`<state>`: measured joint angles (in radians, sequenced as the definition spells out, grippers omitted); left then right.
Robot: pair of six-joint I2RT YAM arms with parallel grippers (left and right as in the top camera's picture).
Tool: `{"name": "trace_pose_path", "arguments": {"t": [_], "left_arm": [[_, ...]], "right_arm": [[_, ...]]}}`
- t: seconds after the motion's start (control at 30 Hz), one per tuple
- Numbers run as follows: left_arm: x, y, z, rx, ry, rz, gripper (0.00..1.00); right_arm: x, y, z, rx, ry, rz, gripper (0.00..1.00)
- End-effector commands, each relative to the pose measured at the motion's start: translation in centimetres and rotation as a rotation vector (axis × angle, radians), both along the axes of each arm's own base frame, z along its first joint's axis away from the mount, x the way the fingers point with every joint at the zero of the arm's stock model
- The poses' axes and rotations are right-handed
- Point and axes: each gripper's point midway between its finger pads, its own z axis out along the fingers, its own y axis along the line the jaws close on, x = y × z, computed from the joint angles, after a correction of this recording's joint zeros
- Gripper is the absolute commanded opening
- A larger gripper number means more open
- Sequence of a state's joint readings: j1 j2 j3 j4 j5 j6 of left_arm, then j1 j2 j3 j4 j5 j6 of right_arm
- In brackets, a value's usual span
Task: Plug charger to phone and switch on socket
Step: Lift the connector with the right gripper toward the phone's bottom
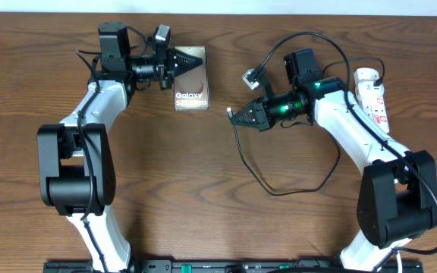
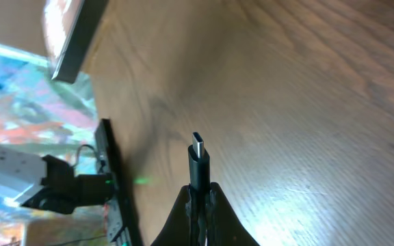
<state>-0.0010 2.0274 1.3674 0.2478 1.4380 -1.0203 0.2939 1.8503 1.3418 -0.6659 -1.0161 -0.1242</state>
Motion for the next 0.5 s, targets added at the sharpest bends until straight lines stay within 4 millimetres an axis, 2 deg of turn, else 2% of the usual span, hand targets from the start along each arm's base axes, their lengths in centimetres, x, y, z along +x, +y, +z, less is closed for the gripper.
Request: {"name": "trace_pose_path", "arguments": {"t": [0.0,0.23,0.47], "left_arm": [[0.1,0.2,2.1,-0.026,-0.025,-0.014,0.07],[2.4,0.4,4.1,-0.045,-0.023,0.099,0.07],[4.4,1.0,3.8,-0.043,0.033,0.228,0.07]], "right_arm": [[-0.5,0.5,1.6,0.088,0.028,0.029,0.01],[-0.6,1.4,3.9,0.204,0.124,0.026,0.01],[-0.4,1.7,5.0,0.255,0.117,0.043,0.01]]}}
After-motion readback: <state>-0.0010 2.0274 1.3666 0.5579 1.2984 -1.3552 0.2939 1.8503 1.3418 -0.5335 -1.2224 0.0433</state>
